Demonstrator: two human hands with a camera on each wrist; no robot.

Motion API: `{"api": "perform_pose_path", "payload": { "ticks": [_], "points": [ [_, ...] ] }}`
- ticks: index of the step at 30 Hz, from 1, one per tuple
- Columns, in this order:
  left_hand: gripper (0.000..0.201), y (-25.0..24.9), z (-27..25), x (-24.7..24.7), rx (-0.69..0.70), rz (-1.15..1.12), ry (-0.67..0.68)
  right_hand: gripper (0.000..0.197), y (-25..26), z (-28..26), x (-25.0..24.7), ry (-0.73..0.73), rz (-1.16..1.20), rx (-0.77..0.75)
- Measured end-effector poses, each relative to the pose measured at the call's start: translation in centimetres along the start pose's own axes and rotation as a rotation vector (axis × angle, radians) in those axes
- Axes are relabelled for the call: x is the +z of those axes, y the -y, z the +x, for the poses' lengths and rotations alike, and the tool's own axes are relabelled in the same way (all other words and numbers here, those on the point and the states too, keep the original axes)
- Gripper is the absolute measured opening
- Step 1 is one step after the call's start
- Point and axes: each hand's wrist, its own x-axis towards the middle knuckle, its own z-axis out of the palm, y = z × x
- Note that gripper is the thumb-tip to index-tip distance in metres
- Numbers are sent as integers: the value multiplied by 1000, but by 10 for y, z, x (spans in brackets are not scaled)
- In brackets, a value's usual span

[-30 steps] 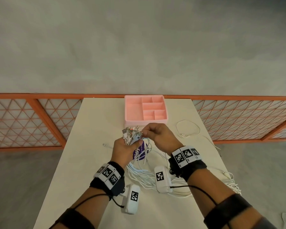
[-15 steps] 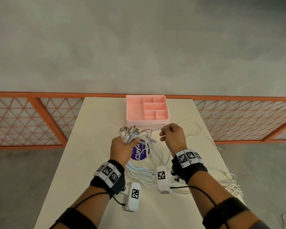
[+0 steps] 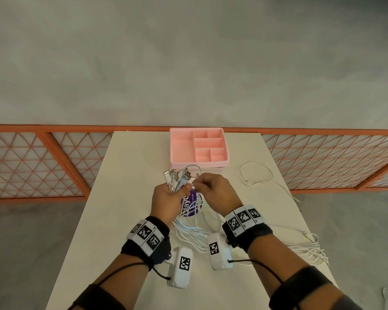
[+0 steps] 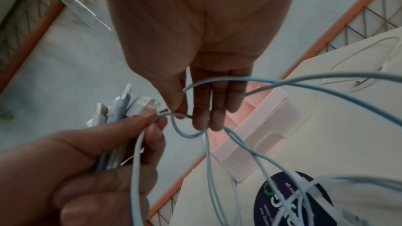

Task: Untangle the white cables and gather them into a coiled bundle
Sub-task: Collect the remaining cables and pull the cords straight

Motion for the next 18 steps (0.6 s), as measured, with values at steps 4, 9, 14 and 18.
{"api": "perform_pose_path", "payload": {
  "ticks": [4,9,14,18],
  "points": [
    [19,1,1,-6,-49,-50,-42,6,-9,-7,6,-56,105,-11],
    [23,8,7,-13,-103,-63,-78,31,-25,-18,13,109,-31,-78],
    [18,19,14,-17,-154,6,-101,33,-34,-22,6,118,35,-102],
    [20,34,10,-22,-200,121,-55,28,-35,-22,1,85,52,-90]
  ]
}}
